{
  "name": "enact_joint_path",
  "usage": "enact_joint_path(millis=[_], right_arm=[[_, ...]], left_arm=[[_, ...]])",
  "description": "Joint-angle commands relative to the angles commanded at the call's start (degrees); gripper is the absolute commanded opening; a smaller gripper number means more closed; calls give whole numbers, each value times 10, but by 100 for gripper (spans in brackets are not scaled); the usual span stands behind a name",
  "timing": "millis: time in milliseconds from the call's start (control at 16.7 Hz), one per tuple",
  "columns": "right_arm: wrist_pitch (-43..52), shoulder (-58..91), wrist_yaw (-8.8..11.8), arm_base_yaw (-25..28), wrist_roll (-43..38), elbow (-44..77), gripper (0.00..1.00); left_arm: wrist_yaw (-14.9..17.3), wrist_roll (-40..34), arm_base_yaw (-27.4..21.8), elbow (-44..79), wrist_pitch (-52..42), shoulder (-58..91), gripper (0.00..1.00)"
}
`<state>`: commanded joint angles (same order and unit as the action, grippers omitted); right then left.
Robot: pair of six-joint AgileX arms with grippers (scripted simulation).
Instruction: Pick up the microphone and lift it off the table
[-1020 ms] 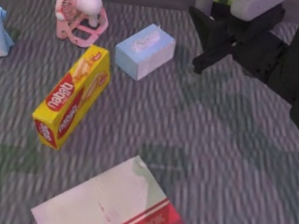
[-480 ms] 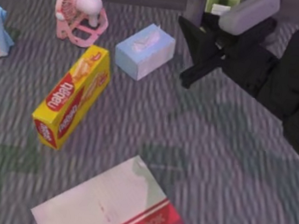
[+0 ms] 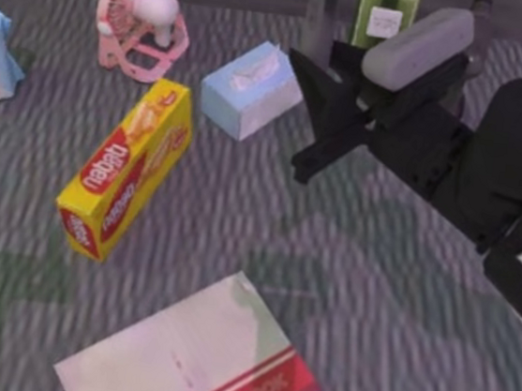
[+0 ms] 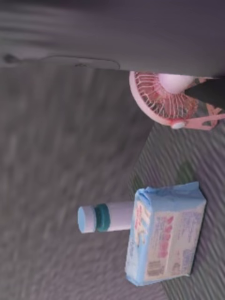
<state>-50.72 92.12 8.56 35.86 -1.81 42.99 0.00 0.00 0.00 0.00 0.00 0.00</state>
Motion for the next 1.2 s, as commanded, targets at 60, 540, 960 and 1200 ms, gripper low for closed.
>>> enact_joint_path(millis=[60, 540, 960, 1200], right_arm=[[0, 0, 0, 0, 0, 0, 0], [-1, -3, -2, 2, 1, -2, 0], [-1, -3, -2, 2, 1, -2, 0], [-1, -3, -2, 2, 1, -2, 0]], left_arm=[[0, 0, 0, 0, 0, 0, 100], [6, 0, -4, 6, 4, 8, 100], [114, 4, -79, 134, 90, 213, 100], [199, 8, -136, 239, 161, 400, 100]])
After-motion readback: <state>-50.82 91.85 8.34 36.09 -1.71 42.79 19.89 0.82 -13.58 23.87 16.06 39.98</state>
